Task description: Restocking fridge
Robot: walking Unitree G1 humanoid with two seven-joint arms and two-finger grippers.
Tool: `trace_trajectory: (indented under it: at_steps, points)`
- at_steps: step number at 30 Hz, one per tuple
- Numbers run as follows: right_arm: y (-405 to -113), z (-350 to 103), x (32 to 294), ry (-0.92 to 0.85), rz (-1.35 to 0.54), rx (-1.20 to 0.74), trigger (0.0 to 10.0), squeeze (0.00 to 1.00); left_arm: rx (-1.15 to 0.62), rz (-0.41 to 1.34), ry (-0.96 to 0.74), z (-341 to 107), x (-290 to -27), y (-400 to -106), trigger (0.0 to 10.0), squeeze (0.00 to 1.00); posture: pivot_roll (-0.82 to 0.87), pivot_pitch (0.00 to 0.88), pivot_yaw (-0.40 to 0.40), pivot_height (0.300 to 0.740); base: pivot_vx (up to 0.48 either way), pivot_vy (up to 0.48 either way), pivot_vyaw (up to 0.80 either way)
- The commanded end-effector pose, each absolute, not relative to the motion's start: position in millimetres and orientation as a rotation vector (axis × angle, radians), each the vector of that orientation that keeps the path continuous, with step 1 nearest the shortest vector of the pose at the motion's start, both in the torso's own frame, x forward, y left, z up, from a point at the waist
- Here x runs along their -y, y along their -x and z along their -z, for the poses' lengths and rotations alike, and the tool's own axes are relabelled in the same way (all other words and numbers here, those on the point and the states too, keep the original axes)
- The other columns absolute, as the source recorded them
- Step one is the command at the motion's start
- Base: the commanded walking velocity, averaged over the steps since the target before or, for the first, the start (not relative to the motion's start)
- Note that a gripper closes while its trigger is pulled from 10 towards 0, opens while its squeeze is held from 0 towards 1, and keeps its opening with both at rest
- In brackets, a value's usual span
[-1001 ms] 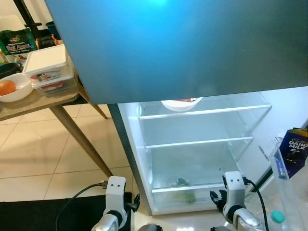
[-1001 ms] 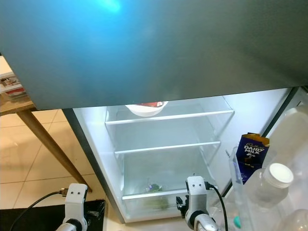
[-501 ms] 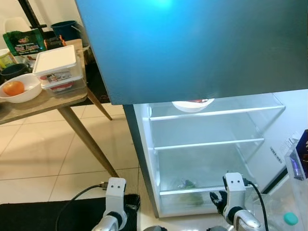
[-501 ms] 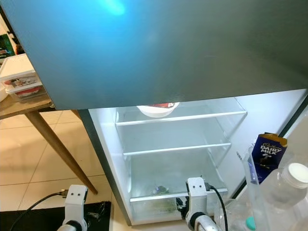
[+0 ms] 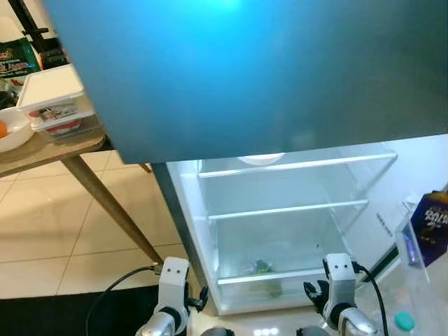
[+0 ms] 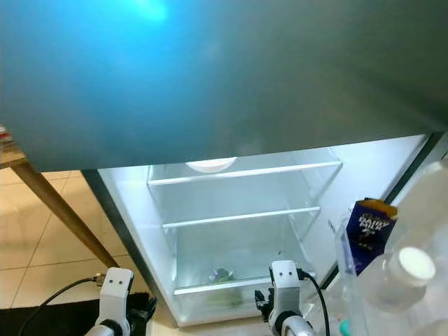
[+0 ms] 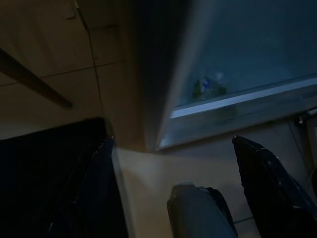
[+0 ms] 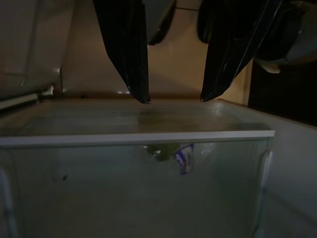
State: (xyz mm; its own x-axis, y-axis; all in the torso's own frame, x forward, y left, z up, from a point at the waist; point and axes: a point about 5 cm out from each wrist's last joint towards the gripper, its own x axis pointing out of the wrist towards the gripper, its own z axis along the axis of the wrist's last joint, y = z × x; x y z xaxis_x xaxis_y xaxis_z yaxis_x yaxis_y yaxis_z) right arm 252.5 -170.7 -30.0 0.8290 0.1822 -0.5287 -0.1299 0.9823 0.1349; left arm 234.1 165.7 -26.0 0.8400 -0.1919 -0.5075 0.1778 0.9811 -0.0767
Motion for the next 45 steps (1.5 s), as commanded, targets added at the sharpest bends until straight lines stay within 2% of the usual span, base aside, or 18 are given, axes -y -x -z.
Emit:
trace_trajectory:
  at_steps: [1, 30, 36, 45]
  points:
    - [-249.3, 31.2, 184.1, -0.083, -0.139, -0.579, 10.0, 0.0, -0.557, 0.186, 0.011, 27.7, -171.4, -232.1, 10.0, 0.0, 0.03, 0.119, 0.065, 0.631, 0.0, 0.0, 0.0]
    - [-249.2, 28.6, 177.8, -0.112, -0.208, -0.538, 10.0, 0.0, -0.569, 0.197, -0.004, 33.1, -168.6, -222.6, 10.0, 0.0, 0.03, 0.122, 0.052, 0.631, 0.0, 0.0, 0.0]
    - [-249.2, 27.1, 177.4, -0.124, -0.213, -0.521, 10.0, 0.0, -0.569, 0.199, -0.005, 32.9, -169.4, -223.1, 10.0, 0.0, 0.03, 0.12, 0.057, 0.655, 0.0, 0.0, 0.0]
    - [-246.0, 29.8, 179.9, -0.108, -0.203, -0.535, 10.0, 0.0, -0.57, 0.19, 0.013, 33.7, -168.7, -223.2, 10.0, 0.0, 0.02, 0.112, 0.056, 0.655, 0.0, 0.0, 0.0]
